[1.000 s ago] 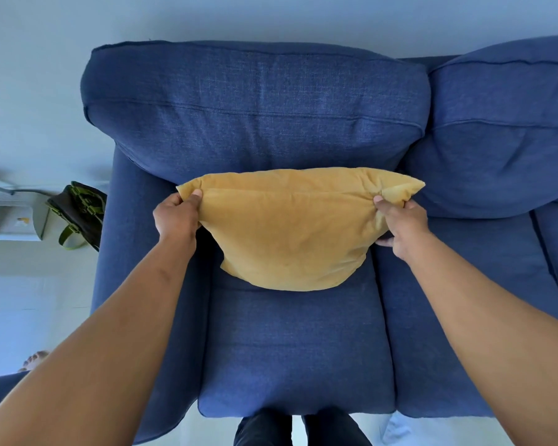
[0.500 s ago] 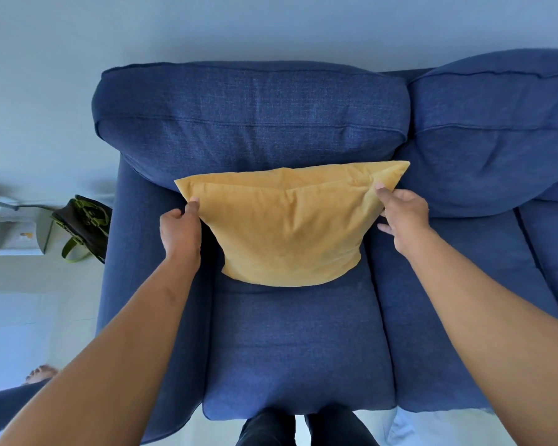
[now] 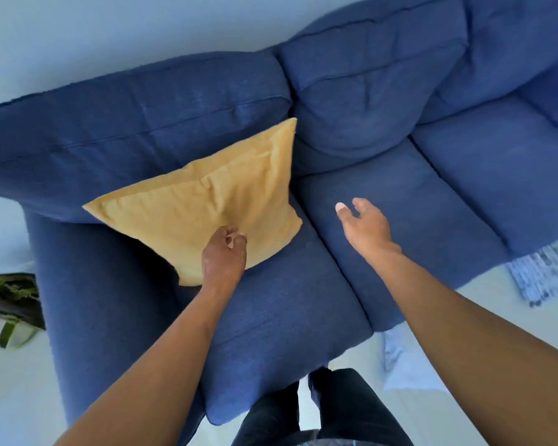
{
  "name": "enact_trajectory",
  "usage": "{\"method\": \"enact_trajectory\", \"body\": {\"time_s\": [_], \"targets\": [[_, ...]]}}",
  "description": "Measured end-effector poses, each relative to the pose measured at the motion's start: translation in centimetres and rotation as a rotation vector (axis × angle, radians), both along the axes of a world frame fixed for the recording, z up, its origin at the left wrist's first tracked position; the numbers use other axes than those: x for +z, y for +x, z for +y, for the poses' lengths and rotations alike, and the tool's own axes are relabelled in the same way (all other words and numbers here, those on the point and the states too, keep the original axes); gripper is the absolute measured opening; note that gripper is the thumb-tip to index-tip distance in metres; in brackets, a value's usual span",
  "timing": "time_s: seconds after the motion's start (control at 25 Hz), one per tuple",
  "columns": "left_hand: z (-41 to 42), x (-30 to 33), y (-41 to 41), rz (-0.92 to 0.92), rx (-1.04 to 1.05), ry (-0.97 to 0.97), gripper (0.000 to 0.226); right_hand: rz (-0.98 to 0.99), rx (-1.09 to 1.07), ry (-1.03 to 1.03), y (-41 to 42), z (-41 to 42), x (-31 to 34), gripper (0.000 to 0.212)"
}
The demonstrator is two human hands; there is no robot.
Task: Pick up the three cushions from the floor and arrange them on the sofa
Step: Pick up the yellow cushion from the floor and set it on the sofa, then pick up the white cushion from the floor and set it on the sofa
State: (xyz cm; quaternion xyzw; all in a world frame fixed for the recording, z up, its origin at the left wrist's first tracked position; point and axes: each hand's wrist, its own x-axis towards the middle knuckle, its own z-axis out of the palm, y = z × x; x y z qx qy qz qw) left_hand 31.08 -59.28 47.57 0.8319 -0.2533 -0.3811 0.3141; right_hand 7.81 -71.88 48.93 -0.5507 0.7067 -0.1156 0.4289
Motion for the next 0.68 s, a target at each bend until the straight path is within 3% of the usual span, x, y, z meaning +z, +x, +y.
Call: {"method": "enact_trajectory", "body": {"time_s": [0.36, 0.68], "targets": [[-4.2, 1.2, -17.6, -0.094, -0.574, -0.007, 0.066, 0.179, -0.093, -0.037, -18.3, 7.9, -1.4, 0.079], [-0.2, -1.0, -40.0, -0.2, -1.011, 0.037, 0.077, 0.28, -0.164, 0.071, -37.4, 19.5, -2.4, 0.08]]}}
